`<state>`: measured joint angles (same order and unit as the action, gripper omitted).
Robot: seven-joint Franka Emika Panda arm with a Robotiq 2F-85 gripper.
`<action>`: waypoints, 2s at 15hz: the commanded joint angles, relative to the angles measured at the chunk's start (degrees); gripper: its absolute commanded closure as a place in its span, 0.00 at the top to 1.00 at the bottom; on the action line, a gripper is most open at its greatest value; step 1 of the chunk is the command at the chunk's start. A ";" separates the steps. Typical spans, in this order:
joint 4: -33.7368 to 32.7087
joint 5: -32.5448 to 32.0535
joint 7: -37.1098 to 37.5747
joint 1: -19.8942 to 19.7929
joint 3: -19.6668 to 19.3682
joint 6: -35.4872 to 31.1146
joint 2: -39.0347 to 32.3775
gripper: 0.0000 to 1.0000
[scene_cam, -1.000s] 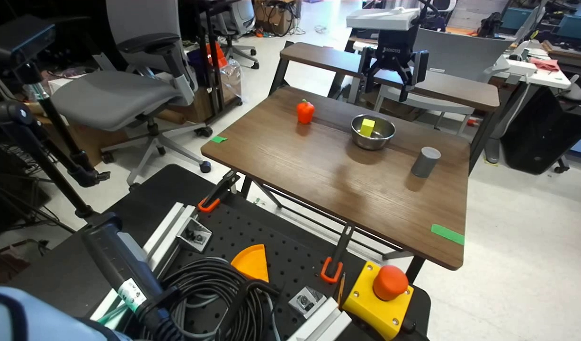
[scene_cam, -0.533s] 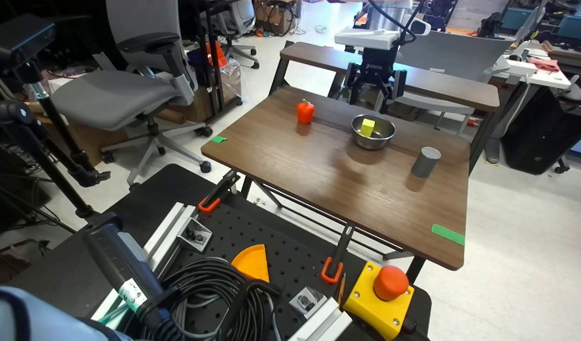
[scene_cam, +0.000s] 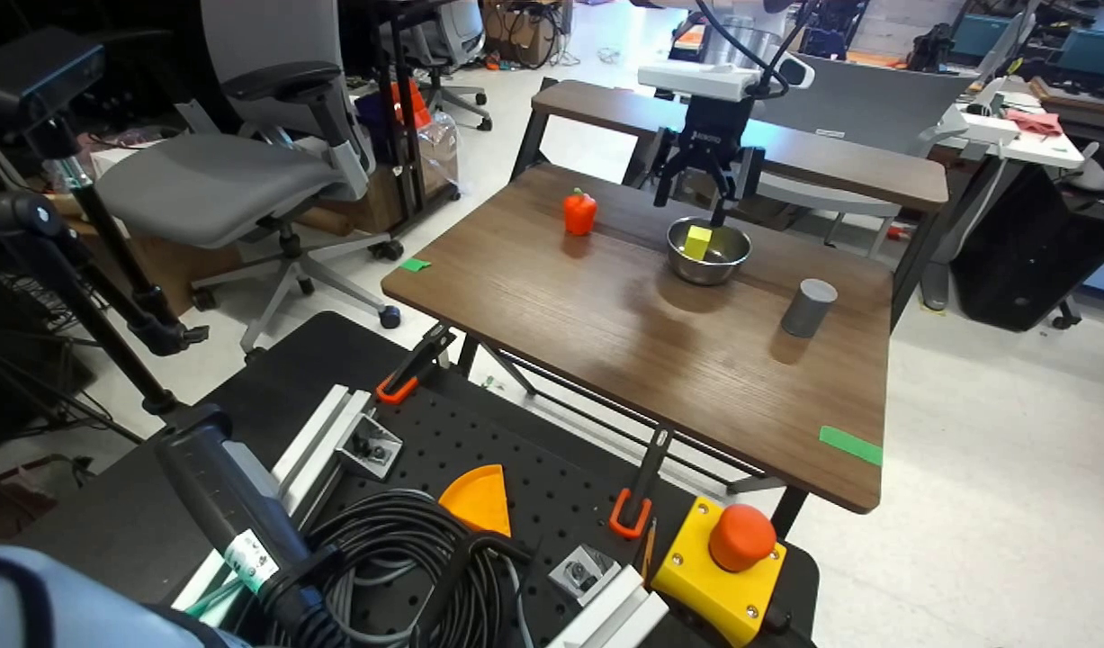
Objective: Take the yellow block out of the silver bowl and place it on the left side of the table
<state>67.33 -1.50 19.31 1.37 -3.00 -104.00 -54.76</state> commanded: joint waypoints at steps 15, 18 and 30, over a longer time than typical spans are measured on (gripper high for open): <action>-16.92 1.30 1.98 -1.55 -1.85 7.72 -12.15 0.39; -17.65 1.65 2.34 -1.76 -1.71 8.23 -11.79 0.16; 3.99 2.97 -8.42 -1.08 3.68 7.25 10.56 0.08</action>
<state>60.27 0.20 16.37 -0.22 -0.58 -97.46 -51.58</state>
